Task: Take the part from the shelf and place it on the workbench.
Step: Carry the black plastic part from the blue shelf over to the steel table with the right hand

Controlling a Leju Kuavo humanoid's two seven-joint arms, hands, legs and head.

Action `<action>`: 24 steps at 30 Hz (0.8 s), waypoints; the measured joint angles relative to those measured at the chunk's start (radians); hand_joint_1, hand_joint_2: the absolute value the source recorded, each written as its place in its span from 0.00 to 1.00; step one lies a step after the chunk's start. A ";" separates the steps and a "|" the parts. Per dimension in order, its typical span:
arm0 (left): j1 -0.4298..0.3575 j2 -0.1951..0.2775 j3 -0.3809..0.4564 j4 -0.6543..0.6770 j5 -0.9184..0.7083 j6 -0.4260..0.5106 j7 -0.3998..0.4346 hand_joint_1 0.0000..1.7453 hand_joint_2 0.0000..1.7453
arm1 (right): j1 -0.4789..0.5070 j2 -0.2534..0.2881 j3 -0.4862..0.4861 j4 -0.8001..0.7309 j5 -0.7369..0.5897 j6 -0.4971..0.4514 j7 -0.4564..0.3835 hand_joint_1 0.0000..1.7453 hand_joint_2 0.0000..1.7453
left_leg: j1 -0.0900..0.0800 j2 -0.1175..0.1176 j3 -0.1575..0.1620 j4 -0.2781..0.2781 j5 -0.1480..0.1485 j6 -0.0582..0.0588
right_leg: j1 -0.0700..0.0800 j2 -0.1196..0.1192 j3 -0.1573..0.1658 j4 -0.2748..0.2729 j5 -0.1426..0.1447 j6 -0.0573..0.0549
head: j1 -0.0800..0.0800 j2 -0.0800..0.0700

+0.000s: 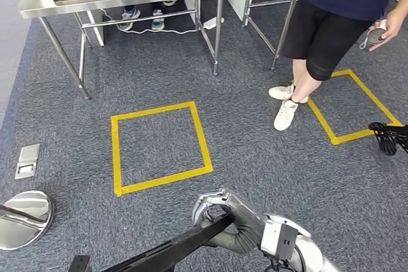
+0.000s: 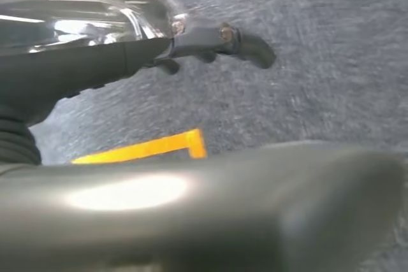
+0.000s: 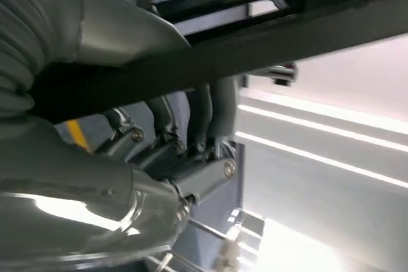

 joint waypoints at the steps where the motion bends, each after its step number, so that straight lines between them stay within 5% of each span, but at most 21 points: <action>1: -0.002 0.000 0.000 0.000 0.006 -0.003 0.000 0.00 1.00 | -0.002 0.000 0.000 0.001 -0.002 0.004 0.000 1.00 1.00 | 0.000 -0.013 0.002 -0.001 -0.001 0.004 | 0.000 0.031 -0.032 0.063 -0.028 -0.002 | 0.001 0.000; 3: -0.004 0.000 0.001 0.000 0.015 -0.007 -0.001 0.00 1.00 | -0.003 0.000 0.000 0.005 -0.007 0.012 -0.001 1.00 1.00 | -0.001 -0.041 0.003 -0.001 -0.002 0.008 | 0.002 0.053 -0.103 0.181 -0.065 -0.003 | 0.001 0.000; 4: -0.002 0.000 0.002 0.000 0.018 -0.007 -0.001 0.00 1.00 | -0.004 0.000 0.001 0.008 -0.009 0.014 -0.001 1.00 1.00 | -0.002 -0.056 0.005 -0.001 -0.003 0.008 | 0.003 0.056 -0.123 0.202 -0.056 -0.002 | 0.001 0.000; 7: 0.002 0.000 0.006 0.000 0.029 -0.009 -0.002 0.00 1.00 | -0.010 0.000 0.001 0.011 -0.013 0.019 -0.001 1.00 1.00 | -0.002 -0.096 0.016 0.001 -0.011 0.005 | 0.002 0.068 -0.087 0.066 0.058 -0.003 | 0.001 0.000; 9: 0.003 0.000 0.008 0.000 0.036 -0.013 -0.005 0.00 1.00 | -0.014 -0.001 0.001 0.013 -0.020 0.023 -0.001 1.00 1.00 | -0.004 -0.114 0.016 0.008 -0.017 0.000 | 0.002 0.083 -0.053 -0.035 0.106 -0.005 | 0.001 0.000; 24: 0.005 0.000 0.031 0.000 0.060 -0.053 -0.018 0.00 1.00 | -0.009 -0.002 -0.024 0.014 -0.037 0.007 -0.003 1.00 1.00 | -0.006 -0.117 0.024 -0.003 -0.022 -0.010 | 0.005 0.094 -0.045 -0.057 0.101 -0.016 | 0.000 0.000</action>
